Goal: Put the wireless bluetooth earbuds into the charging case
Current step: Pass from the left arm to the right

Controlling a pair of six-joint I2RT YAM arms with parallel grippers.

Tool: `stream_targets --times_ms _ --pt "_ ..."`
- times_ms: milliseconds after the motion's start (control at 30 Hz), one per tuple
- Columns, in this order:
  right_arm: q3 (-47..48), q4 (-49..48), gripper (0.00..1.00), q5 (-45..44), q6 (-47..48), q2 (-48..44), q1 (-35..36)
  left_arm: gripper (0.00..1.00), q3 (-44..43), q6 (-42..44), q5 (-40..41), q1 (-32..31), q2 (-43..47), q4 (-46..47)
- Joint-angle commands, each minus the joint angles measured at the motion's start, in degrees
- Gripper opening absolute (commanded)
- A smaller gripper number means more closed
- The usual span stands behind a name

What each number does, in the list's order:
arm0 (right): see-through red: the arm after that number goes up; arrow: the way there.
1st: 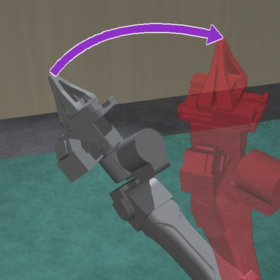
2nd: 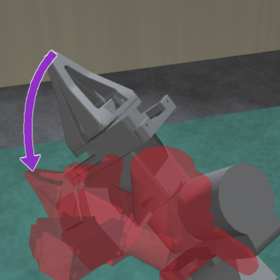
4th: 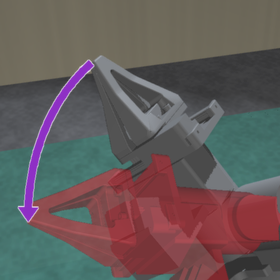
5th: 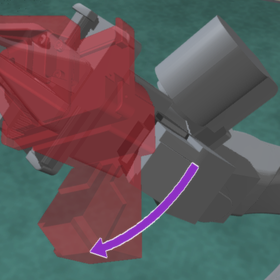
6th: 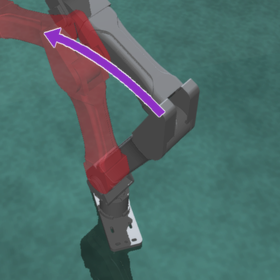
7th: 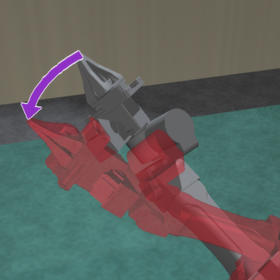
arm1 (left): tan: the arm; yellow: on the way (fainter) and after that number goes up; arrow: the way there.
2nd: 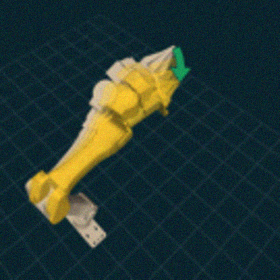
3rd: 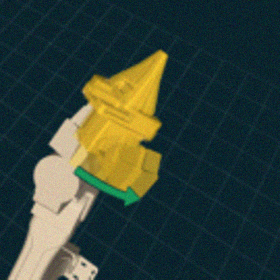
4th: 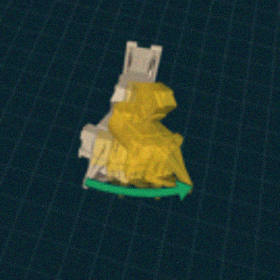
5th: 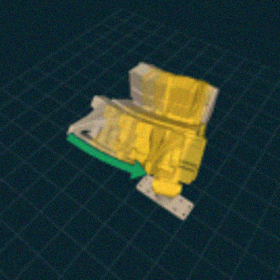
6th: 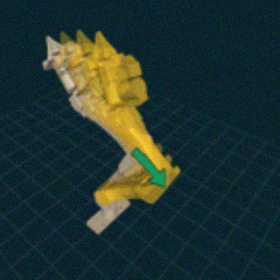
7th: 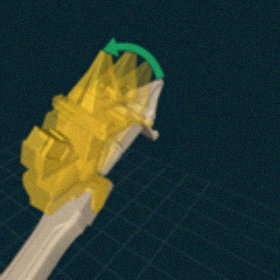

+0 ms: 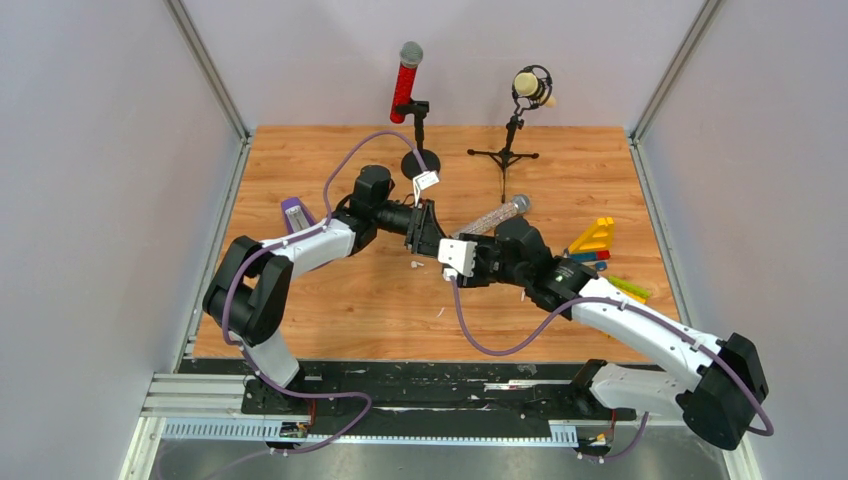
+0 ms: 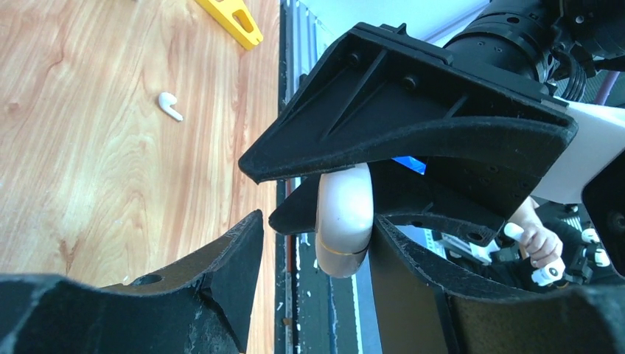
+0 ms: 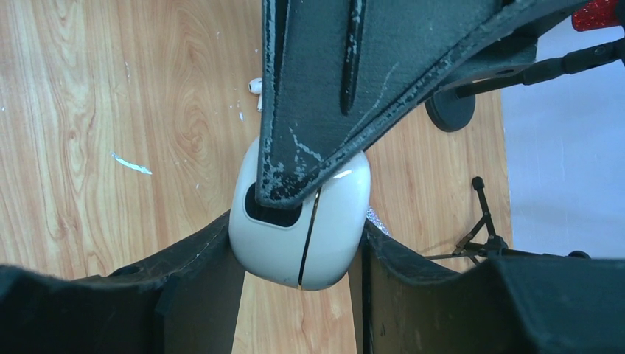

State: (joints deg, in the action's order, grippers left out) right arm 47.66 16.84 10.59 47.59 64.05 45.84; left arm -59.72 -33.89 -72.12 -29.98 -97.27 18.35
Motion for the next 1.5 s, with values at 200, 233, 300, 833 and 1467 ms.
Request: stream_targets --times_ms 200,233,300,833,1467 --pt "3.3 -3.8 0.29 -2.2 -2.3 2.1 0.9 0.62 -1.2 3.2 1.3 -0.2 2.9 0.0" --pt "3.5 -4.0 0.29 -2.8 -2.6 2.2 0.9 0.61 -1.2 3.3 1.3 -0.3 3.0 0.0" --pt "3.7 -4.6 0.28 -3.7 -3.2 2.6 0.9 0.61 -1.2 3.5 1.1 -0.7 3.3 0.1" --pt "3.0 -8.7 0.28 -6.8 -6.3 2.6 -0.2 0.56 0.0 -3.0 -1.5 -0.9 3.3 8.3" --pt "1.4 -10.6 0.27 -4.8 -7.2 0.8 -1.7 0.51 -0.3 -5.0 -1.8 -0.9 2.5 10.0"
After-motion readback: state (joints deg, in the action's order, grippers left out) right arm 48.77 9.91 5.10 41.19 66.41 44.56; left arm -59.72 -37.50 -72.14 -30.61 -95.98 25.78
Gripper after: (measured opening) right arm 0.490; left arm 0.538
